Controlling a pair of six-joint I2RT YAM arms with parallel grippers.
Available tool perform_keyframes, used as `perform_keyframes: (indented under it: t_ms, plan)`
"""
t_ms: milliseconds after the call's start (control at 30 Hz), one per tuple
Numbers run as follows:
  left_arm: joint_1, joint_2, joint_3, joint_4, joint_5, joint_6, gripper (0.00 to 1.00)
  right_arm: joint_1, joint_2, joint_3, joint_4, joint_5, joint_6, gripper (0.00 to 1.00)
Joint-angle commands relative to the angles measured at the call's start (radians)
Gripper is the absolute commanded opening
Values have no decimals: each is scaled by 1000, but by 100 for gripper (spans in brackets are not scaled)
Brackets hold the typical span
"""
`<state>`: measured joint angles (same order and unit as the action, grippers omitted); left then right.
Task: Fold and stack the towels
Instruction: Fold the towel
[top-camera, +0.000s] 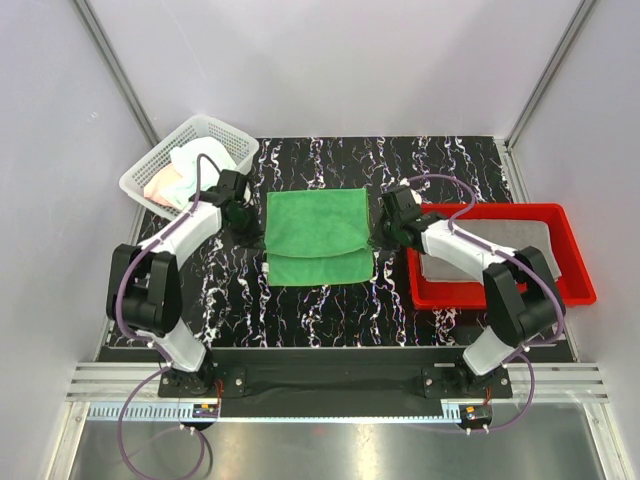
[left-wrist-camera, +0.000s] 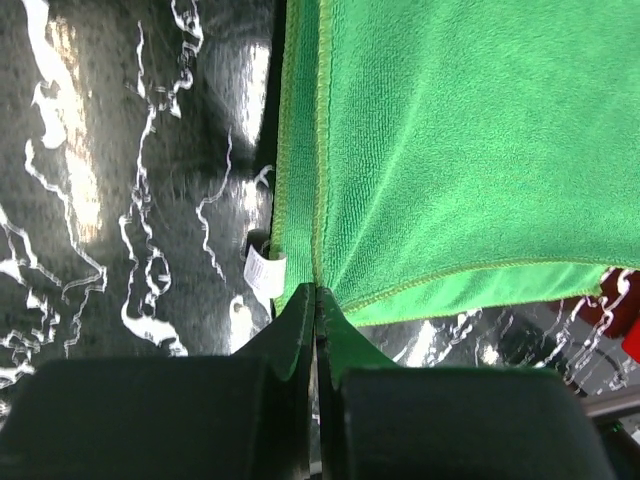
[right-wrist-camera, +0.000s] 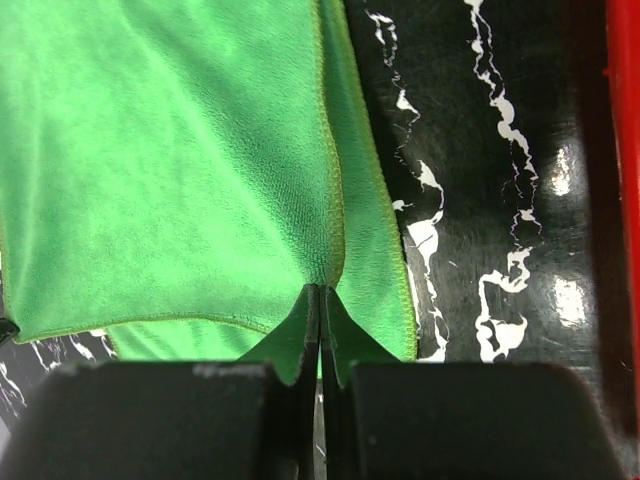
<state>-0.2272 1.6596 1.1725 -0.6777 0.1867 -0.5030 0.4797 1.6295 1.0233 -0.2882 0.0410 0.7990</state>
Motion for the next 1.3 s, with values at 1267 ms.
perform_keyframes:
  t_ms: [1267]
  plan:
    - [-124, -322, -346, 56, 50, -94, 0, 4, -200, -193, -68, -185, -159, 0]
